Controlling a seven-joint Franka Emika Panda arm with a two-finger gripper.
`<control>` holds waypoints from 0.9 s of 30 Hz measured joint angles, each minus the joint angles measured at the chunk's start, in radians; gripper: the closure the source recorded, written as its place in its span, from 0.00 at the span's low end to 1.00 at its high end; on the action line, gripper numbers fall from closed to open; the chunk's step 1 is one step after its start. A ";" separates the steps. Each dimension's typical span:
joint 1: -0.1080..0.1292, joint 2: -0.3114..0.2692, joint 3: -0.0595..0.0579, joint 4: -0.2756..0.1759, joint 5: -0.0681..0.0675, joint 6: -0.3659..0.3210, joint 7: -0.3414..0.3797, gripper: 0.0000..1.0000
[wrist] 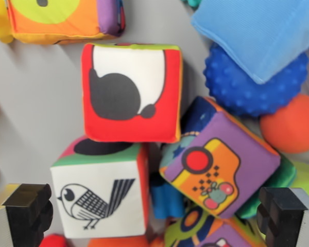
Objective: Pick an object from the bin
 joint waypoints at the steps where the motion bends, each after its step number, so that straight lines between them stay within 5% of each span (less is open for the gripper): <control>1: 0.001 0.003 0.002 0.000 -0.001 0.003 -0.011 0.00; 19: 0.010 0.059 0.036 -0.002 -0.027 0.062 -0.211 0.00; 27: 0.014 0.113 0.037 -0.005 -0.040 0.119 -0.223 0.00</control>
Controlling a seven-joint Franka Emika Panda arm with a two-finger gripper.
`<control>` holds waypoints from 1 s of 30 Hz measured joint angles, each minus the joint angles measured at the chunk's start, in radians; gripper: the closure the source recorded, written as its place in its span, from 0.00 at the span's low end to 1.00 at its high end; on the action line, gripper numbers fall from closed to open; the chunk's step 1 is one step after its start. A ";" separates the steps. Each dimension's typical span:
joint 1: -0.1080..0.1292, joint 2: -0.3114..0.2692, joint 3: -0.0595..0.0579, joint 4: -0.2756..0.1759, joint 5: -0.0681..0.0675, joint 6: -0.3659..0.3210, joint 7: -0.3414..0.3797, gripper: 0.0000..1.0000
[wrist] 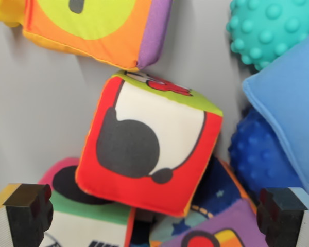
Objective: Pick an object from the bin
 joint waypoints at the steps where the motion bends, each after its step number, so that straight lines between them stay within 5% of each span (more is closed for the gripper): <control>1: 0.000 0.011 -0.001 -0.001 -0.002 0.010 0.000 0.00; 17: 0.014 0.124 -0.018 0.002 -0.019 0.119 0.008 0.00; 29: 0.024 0.153 -0.027 0.010 -0.020 0.149 0.009 0.00; 30: 0.024 0.153 -0.028 0.010 -0.020 0.150 0.009 1.00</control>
